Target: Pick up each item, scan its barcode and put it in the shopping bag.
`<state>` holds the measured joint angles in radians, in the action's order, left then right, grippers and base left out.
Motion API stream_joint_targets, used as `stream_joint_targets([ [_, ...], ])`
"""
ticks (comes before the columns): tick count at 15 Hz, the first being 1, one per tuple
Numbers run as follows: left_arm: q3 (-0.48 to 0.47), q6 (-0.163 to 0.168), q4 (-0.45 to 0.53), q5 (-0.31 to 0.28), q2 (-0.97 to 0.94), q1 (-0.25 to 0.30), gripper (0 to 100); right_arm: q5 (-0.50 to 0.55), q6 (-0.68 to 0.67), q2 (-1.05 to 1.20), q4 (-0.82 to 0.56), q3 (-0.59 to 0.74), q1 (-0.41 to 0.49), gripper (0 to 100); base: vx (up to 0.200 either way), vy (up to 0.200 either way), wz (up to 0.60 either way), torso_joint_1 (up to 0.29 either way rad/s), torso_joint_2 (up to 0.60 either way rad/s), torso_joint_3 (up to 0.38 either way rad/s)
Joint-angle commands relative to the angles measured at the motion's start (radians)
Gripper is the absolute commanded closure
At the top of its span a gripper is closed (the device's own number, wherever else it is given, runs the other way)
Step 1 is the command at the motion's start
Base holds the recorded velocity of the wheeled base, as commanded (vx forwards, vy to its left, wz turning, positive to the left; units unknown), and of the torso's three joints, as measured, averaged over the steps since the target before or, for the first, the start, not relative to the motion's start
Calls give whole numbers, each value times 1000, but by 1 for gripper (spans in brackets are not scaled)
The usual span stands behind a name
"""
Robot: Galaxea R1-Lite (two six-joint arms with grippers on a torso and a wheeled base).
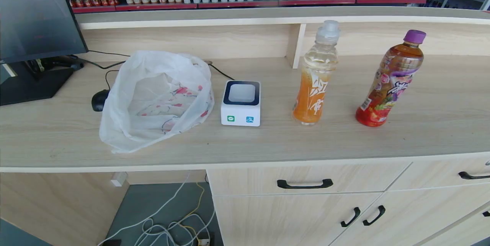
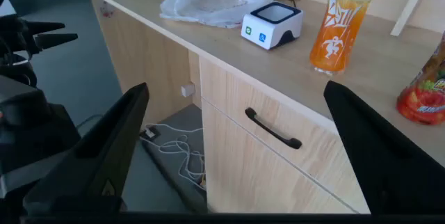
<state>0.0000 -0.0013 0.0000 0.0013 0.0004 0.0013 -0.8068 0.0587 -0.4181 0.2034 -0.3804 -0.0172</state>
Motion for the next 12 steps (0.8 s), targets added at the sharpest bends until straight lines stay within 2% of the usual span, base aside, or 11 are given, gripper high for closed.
stream_joint_targets([
  [1, 0, 0, 0, 0, 0, 0, 0, 0, 95, -214, 125, -6, -1, 0, 0, 0, 0, 0, 0, 0],
  [3, 0, 0, 0, -1, 0, 0, 0, 35, 164, -304, 171, -17, -3, 0, 0, 0, 0, 0, 0, 0],
  [6, 0, 0, 0, 0, 0, 0, 0, 187, 165, -332, 171, -32, -36, 0, 0, 0, 0, 0, 0, 0],
  [9, 0, 0, 0, 0, 0, 0, 0, 439, 207, -344, 169, -49, -171, 0, 0, 0, 0, 0, 0, 0],
  [12, 0, 0, 0, 0, 0, 0, 0, 747, 300, -403, 168, -86, -383, 0, 0, 0, 0, 0, 0, 0],
])
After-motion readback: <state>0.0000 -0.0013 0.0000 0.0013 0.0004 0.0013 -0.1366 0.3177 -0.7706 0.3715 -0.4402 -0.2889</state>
